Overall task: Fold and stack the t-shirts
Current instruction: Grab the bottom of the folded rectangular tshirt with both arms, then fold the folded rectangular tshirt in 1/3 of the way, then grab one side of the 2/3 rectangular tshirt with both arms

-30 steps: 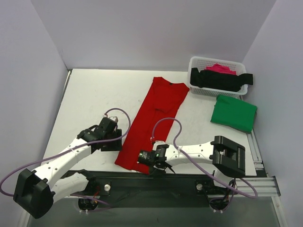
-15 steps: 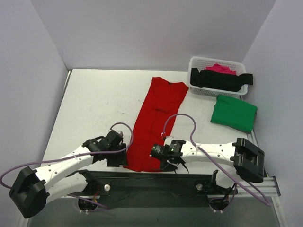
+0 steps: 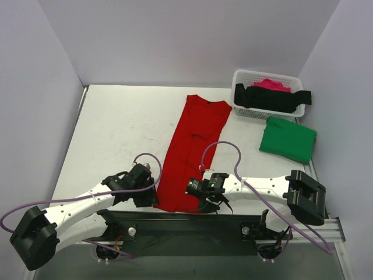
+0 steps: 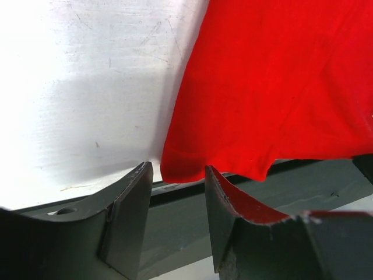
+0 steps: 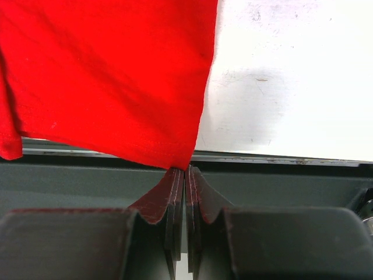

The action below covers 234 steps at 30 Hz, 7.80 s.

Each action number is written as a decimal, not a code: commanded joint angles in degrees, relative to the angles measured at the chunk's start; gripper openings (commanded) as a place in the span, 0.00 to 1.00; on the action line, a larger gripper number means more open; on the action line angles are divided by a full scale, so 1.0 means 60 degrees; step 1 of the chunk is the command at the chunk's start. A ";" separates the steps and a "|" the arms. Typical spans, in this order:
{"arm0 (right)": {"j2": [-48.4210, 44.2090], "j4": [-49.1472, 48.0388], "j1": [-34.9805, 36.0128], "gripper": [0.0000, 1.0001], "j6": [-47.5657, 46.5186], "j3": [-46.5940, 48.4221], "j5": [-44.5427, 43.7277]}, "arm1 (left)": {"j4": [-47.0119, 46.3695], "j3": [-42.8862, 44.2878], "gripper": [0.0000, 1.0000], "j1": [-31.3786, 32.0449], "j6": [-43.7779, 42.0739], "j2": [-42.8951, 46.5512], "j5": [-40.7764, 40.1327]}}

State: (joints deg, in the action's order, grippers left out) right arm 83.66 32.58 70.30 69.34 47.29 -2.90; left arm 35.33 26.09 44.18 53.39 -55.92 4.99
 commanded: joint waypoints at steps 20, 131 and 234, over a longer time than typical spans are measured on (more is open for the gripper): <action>-0.0422 0.0576 0.0192 0.00 0.0528 -0.0322 -0.0103 | -0.1537 -0.0685 0.29 0.0048 0.0111 -0.0026 0.0486; 0.5465 0.3301 -0.8450 0.00 -0.6415 0.8319 0.1098 | -0.2007 1.0125 0.06 -0.3628 -0.1954 -1.0016 0.2947; 0.1511 -0.0244 -0.6561 0.37 -0.4145 0.1421 0.2607 | -0.3384 0.3284 0.52 -0.2925 -0.2848 -0.5343 0.2595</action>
State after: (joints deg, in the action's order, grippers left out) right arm 94.43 29.52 30.48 43.57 56.82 12.93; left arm 16.73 45.67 27.05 36.01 -90.19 19.99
